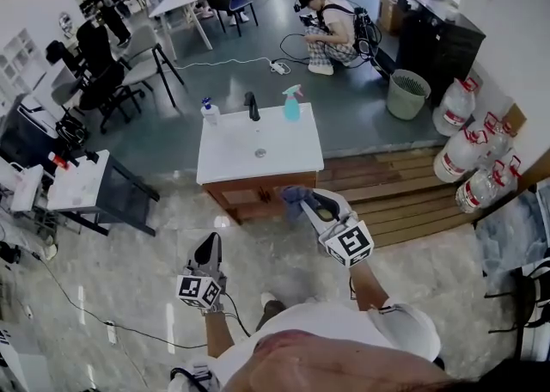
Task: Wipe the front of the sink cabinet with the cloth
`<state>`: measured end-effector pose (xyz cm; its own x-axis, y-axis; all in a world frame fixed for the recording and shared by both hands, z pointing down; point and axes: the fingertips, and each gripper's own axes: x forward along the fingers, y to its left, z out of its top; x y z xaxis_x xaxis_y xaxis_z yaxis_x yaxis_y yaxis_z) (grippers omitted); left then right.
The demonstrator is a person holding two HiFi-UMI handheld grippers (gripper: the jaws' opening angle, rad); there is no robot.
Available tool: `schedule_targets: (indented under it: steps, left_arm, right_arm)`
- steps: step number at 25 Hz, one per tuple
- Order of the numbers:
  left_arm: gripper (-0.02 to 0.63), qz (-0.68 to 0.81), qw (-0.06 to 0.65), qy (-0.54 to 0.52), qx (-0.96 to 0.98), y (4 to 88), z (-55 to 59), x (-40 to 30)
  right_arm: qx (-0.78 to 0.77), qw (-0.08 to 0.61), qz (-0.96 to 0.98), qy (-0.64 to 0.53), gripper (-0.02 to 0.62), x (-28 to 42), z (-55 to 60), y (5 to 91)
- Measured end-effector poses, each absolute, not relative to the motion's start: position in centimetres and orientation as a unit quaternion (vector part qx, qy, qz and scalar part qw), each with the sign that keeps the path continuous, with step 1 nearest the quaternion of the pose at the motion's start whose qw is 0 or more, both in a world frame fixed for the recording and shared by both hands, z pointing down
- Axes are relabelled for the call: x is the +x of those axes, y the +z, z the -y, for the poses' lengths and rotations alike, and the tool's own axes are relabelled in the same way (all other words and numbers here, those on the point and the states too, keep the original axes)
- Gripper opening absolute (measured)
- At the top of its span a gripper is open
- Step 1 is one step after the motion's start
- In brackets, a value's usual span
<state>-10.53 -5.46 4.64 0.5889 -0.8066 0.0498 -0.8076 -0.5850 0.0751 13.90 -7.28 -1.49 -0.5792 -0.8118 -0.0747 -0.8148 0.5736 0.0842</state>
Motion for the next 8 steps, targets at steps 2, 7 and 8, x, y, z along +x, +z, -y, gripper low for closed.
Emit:
schedule_targets:
  steps: [2, 7, 8]
  left_arm:
    - [-0.002, 0.449, 0.045, 0.006, 0.892, 4.83, 5.25, -10.4]
    - [-0.002, 0.441, 0.041, -0.008, 0.896, 4.79, 5.93, -9.8]
    - [-0.002, 0.44, 0.04, -0.012, 0.897, 4.76, 6.17, -9.66]
  right_arm:
    - [-0.459, 0.015, -0.887, 0.052, 0.092, 13.77, 7.01, -1.25]
    - [-0.453, 0.005, -0.889, 0.063, 0.092, 13.65, 7.27, -1.24]
    - [-0.452, 0.003, -0.89, 0.066, 0.092, 13.64, 7.45, -1.3]
